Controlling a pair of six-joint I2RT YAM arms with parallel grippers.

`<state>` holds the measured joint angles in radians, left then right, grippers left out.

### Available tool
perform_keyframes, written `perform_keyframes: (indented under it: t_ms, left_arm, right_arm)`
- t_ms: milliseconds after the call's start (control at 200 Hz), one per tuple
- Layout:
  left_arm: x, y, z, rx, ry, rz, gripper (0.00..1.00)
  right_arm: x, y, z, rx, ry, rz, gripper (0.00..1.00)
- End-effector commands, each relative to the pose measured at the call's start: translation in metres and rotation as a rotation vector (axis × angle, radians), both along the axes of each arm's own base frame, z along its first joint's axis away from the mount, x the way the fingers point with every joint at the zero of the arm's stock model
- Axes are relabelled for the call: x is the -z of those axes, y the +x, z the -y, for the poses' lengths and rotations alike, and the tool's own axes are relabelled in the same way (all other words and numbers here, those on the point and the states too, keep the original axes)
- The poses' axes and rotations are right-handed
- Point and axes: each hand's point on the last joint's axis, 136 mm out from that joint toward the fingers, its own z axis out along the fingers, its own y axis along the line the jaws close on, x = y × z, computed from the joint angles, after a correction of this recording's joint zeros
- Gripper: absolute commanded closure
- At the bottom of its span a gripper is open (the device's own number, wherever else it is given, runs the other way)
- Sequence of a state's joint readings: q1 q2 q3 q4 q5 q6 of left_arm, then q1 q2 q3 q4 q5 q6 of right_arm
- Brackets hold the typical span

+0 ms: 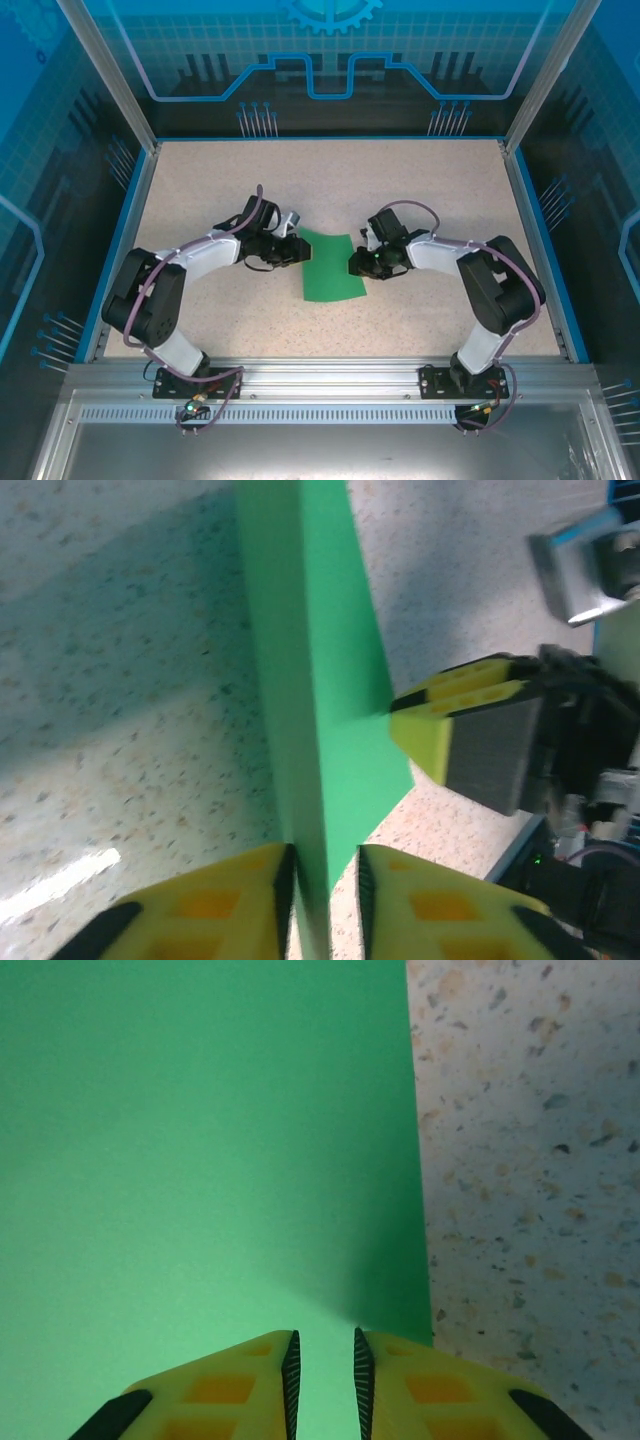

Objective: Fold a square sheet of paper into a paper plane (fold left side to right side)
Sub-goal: First fold in half a square sheet of paper at the center of the table.

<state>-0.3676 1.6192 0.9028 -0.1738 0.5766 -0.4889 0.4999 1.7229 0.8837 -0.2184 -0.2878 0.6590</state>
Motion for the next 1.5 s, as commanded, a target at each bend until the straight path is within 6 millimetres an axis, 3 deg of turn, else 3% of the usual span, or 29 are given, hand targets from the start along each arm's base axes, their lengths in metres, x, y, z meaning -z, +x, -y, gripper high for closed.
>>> perform_keyframes:
  t_ms: [0,125,160,325,460,665,840,1235,1401,1496]
  left_arm:
    - [-0.017,0.008,0.019,0.004,-0.127,-0.008,0.66]
    - [-0.021,0.013,0.033,0.007,-0.192,-0.017,0.58]
    - [-0.02,0.015,0.036,0.008,-0.197,-0.02,0.57]
    - [-0.006,0.022,0.045,0.007,-0.193,-0.047,0.51]
    - [0.001,0.026,0.049,0.004,-0.195,-0.061,0.5]
    - [0.006,0.027,0.05,0.001,-0.188,-0.067,0.5]
    - [0.011,0.027,0.049,-0.007,-0.173,-0.072,0.57]
    - [0.013,0.026,0.049,-0.008,-0.165,-0.074,0.65]
    - [0.014,0.026,0.048,-0.009,-0.162,-0.077,0.66]
    - [0.012,0.026,0.048,-0.009,-0.163,-0.073,0.66]
  right_arm:
    - [0.01,-0.006,0.003,0.01,-0.049,-0.041,0.76]
    - [0.012,-0.007,0.002,0.018,-0.037,-0.043,0.76]
    - [0.019,-0.015,0.006,0.02,-0.039,-0.062,0.76]
    - [0.008,-0.01,-0.001,0.025,0.037,-0.032,0.75]
    - [-0.016,-0.001,0.0,0.042,0.108,0.038,0.72]
    - [-0.061,0.011,0.003,0.065,0.259,0.153,0.52]
    - [-0.085,0.013,-0.016,0.025,0.409,0.185,0.42]
    - [-0.061,0.015,-0.043,-0.004,0.434,0.096,0.48]
    - [-0.056,0.014,-0.05,-0.021,0.444,0.076,0.57]
    - [-0.053,0.014,-0.052,-0.026,0.443,0.069,0.69]
